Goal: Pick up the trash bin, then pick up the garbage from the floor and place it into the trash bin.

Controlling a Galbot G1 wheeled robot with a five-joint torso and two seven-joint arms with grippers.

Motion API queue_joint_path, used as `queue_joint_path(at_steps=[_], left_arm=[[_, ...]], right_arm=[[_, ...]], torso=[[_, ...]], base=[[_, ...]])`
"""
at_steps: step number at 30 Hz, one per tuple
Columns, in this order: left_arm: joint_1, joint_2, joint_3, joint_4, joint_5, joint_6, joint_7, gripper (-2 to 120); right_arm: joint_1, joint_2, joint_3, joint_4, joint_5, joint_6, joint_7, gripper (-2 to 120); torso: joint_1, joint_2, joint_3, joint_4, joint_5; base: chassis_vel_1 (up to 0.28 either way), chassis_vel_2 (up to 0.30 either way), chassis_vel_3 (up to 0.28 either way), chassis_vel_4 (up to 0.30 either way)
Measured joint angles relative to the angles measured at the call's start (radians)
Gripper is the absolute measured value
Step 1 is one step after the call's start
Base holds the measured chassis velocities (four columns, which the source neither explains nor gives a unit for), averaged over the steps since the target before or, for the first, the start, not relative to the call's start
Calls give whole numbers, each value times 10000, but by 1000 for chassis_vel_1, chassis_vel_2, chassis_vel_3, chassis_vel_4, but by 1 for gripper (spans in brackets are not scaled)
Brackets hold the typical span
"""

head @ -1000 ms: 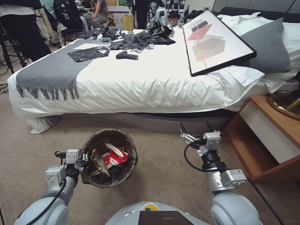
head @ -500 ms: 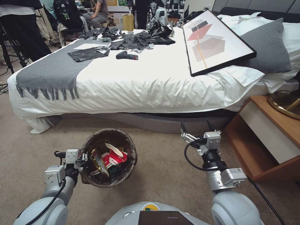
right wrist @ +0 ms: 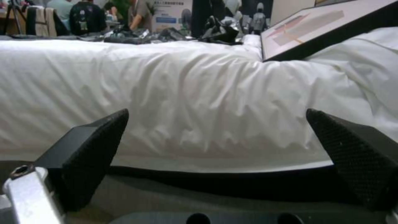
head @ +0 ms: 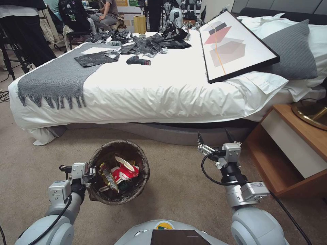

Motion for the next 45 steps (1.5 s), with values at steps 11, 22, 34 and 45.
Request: queue_joint_path(at_steps=[11, 22, 34, 45], left_arm=[[2, -11, 32, 0, 2, 21, -5, 3], [13, -26, 48, 0, 14, 26, -5, 3], [18, -61, 64, 0, 24, 27, -1, 3], [27, -106, 65, 0, 17, 23, -1, 3]], right_arm=[[81, 0, -86, 0, -10, -1, 0, 100], [103, -30, -170, 0, -31, -1, -1, 100], [93, -81, -211, 0, -83, 12, -7, 100], [154, -179, -235, 0, -77, 17, -7, 100]], torso=[[0, 0, 0, 3, 0], [0, 0, 0, 0, 0], [0, 0, 0, 0, 0], [0, 0, 0, 2, 0]], base=[[13, 18, 11, 16], [32, 24, 26, 38], [21, 18, 17, 15], [29, 43, 51, 34]])
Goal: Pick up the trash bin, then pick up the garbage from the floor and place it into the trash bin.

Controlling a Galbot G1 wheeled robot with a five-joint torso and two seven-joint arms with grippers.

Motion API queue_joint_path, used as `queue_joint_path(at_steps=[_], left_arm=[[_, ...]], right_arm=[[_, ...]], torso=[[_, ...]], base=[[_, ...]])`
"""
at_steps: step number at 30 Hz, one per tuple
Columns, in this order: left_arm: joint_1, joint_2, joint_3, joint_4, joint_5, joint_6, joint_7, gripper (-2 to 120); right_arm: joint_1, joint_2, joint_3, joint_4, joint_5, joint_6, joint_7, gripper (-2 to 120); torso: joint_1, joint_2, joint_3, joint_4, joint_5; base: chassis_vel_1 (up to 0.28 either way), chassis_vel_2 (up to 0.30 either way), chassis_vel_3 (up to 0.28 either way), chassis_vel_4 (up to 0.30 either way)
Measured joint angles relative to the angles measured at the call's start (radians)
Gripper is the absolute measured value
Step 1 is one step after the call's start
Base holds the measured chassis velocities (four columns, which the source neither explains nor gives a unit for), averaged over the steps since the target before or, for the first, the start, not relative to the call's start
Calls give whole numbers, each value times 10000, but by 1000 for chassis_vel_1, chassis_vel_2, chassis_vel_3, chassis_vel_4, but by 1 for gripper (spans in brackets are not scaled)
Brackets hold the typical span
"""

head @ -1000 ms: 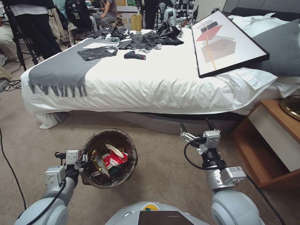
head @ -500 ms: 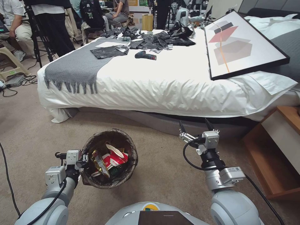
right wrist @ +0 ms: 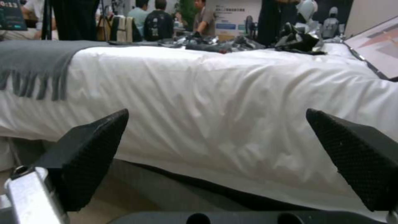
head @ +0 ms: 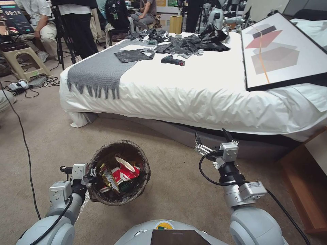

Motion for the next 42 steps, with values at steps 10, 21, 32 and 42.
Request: queue_joint_path(at_steps=[10, 21, 32, 42], left_arm=[[-12, -12, -35, 0, -43, -2, -12, 3], [-18, -46, -37, 0, -54, -2, -18, 3], [-12, -68, -60, 0, -55, -18, -35, 3], [-12, -71, -69, -1, -55, -40, -38, 3]], right_arm=[[48, 52, -49, 0, -1, -4, 4, 100], [107, 42, -19, 1, 12, -7, 36, 100], [120, 72, -20, 0, 24, -7, 59, 100], [137, 77, -23, 0, 25, -7, 64, 100]], torso=[[0, -1, 0, -2, 0], [0, -1, 0, -2, 0], [0, -1, 0, -1, 0], [0, -1, 0, -1, 0]], base=[[48, 53, 55, 54], [56, 60, 55, 60], [80, 85, 85, 80], [78, 74, 72, 76]])
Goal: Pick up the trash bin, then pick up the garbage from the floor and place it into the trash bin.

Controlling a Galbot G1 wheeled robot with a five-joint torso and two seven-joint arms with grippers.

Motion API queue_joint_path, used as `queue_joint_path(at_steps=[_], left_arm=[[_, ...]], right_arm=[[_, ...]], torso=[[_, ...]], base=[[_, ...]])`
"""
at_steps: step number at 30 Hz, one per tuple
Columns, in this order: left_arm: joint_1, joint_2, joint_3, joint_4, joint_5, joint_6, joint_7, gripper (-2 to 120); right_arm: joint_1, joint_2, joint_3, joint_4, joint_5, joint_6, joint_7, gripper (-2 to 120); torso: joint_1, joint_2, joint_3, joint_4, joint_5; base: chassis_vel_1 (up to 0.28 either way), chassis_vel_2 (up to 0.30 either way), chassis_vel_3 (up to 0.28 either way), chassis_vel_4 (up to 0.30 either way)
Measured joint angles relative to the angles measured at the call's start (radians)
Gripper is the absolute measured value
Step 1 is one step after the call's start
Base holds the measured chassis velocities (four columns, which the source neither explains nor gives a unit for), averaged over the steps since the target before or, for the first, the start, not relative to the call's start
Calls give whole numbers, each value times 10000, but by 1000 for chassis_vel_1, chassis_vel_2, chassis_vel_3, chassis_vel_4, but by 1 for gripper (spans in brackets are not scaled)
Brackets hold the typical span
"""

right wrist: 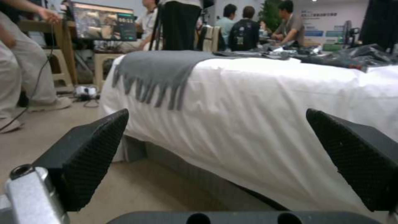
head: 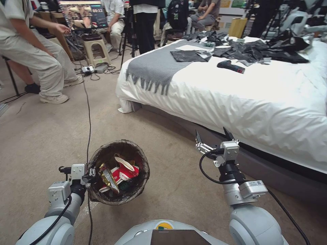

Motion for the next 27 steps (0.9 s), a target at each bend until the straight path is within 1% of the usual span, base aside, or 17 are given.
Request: queue_joint_path(at_steps=[27], left_arm=[[-37, 2, -15, 1, -47, -18, -8, 3]], right_arm=[[71, 55, -40, 0, 9, -72, 59, 100]], torso=[[0, 0, 0, 0, -1]], base=[[74, 80, 75, 75]])
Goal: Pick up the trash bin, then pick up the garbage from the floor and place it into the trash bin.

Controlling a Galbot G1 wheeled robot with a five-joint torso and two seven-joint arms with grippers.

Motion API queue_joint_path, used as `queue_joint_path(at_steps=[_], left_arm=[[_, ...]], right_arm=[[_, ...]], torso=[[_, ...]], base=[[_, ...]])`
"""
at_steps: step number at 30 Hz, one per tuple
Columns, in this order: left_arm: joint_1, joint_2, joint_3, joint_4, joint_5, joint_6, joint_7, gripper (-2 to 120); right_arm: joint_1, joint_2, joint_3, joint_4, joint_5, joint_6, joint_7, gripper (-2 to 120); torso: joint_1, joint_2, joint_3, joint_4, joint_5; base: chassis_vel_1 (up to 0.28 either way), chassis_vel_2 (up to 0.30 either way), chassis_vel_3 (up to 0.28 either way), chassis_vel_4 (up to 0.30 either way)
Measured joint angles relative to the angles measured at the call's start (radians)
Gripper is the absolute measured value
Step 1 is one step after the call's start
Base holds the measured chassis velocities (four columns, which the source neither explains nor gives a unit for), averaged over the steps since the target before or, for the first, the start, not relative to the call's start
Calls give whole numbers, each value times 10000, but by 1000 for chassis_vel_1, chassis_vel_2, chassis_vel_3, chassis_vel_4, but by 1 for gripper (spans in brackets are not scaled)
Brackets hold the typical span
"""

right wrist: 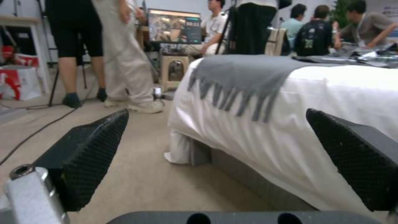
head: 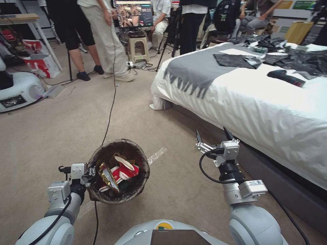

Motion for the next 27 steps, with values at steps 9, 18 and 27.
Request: queue_joint_path(at_steps=[9, 18, 27], left_arm=[[-6, -36, 9, 0, -1, 0, 3, 3], [-5, -45, 14, 0, 0, 0, 12, 2], [-4, -45, 32, 0, -1, -1, 16, 2]], right_arm=[[35, 0, -10, 0, 11, -11, 59, 100], [51, -3, -44, 0, 16, -34, 99, 100], [46, -9, -61, 0, 16, -43, 112, 100]], torso=[[0, 0, 0, 0, 0], [0, 1, 0, -2, 0], [0, 1, 0, 0, 0]], base=[[81, 86, 81, 85], [78, 71, 81, 81], [76, 84, 83, 79]])
